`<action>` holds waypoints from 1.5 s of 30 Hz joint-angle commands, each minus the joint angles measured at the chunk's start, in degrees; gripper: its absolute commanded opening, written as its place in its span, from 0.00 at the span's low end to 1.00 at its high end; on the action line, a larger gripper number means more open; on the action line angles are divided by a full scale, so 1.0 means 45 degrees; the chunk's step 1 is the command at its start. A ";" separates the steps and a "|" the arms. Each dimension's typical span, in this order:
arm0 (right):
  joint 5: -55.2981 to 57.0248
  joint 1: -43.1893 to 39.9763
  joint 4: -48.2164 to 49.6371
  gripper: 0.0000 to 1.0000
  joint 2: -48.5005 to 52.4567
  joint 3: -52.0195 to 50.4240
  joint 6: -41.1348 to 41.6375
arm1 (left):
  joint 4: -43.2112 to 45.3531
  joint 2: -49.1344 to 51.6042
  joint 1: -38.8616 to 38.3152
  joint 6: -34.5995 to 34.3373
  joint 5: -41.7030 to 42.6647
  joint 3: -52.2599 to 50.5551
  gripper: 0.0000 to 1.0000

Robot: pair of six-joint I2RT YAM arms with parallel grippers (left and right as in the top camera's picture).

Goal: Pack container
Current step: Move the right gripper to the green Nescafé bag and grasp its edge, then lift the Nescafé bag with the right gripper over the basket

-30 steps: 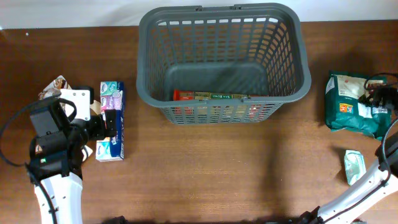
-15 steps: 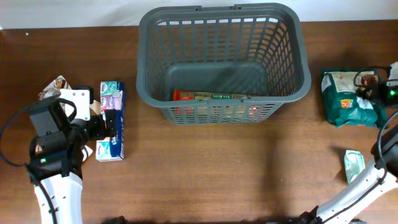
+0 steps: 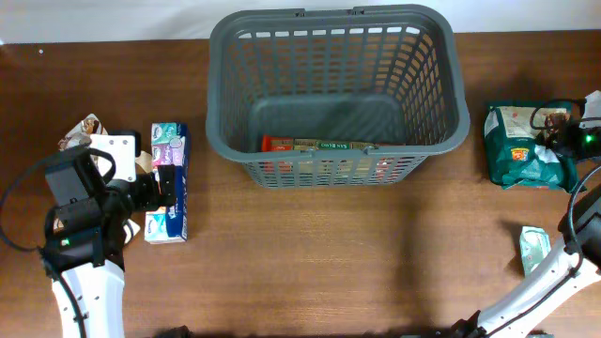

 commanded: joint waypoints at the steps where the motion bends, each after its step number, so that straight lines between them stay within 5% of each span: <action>1: 0.0457 0.0199 -0.0704 0.04 0.0928 -0.0617 -0.0073 | -0.0005 0.0049 0.0078 -0.0126 0.0000 0.0000 0.99; 30: -0.2186 0.0369 -0.4983 0.04 -0.1107 0.6028 0.1166 | 0.0044 0.0049 0.0078 -0.0121 -0.0005 0.0000 0.99; 45: -0.2293 0.2021 -0.5999 0.04 -0.2205 1.0807 0.1919 | 0.0044 0.0049 0.0078 -0.0121 -0.0005 0.0000 0.99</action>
